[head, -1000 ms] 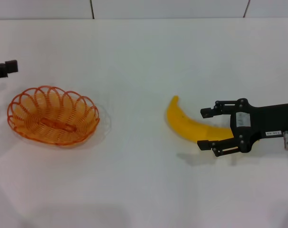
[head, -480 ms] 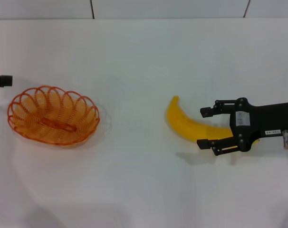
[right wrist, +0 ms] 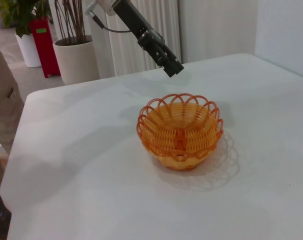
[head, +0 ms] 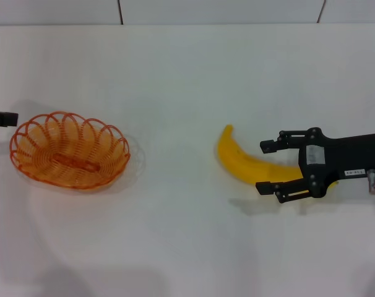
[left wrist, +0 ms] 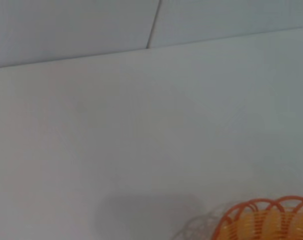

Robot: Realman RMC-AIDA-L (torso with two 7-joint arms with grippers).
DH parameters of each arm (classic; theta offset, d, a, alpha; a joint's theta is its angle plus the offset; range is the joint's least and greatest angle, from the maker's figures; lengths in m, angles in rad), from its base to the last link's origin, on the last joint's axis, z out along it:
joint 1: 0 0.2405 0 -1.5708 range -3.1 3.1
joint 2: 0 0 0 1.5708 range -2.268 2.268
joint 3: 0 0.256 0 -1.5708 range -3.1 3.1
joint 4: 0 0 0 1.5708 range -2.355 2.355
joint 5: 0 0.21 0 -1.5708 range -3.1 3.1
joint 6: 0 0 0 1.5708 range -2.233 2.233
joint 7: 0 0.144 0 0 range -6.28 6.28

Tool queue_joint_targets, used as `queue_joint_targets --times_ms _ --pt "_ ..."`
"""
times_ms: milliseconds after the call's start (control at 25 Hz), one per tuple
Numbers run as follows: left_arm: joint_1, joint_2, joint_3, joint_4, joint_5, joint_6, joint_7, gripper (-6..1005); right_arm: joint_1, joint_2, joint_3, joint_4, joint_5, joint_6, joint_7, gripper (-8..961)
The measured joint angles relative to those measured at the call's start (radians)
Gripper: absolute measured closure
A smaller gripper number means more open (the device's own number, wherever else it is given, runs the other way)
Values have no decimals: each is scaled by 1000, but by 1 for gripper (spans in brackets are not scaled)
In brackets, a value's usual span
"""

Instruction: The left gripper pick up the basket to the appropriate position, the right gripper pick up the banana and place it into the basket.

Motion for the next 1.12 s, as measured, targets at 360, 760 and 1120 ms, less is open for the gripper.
queue_joint_targets --times_ms 360,760,1120 --pt "-5 -35 59 -10 30 -50 19 186 10 0 -2 2 0 0 0 100" --pt "-43 -62 61 -103 107 -133 41 201 10 0 -3 2 -1 0 0 100" --pt "-52 -65 61 -129 108 -155 64 216 17 0 -4 13 -6 0 0 100"
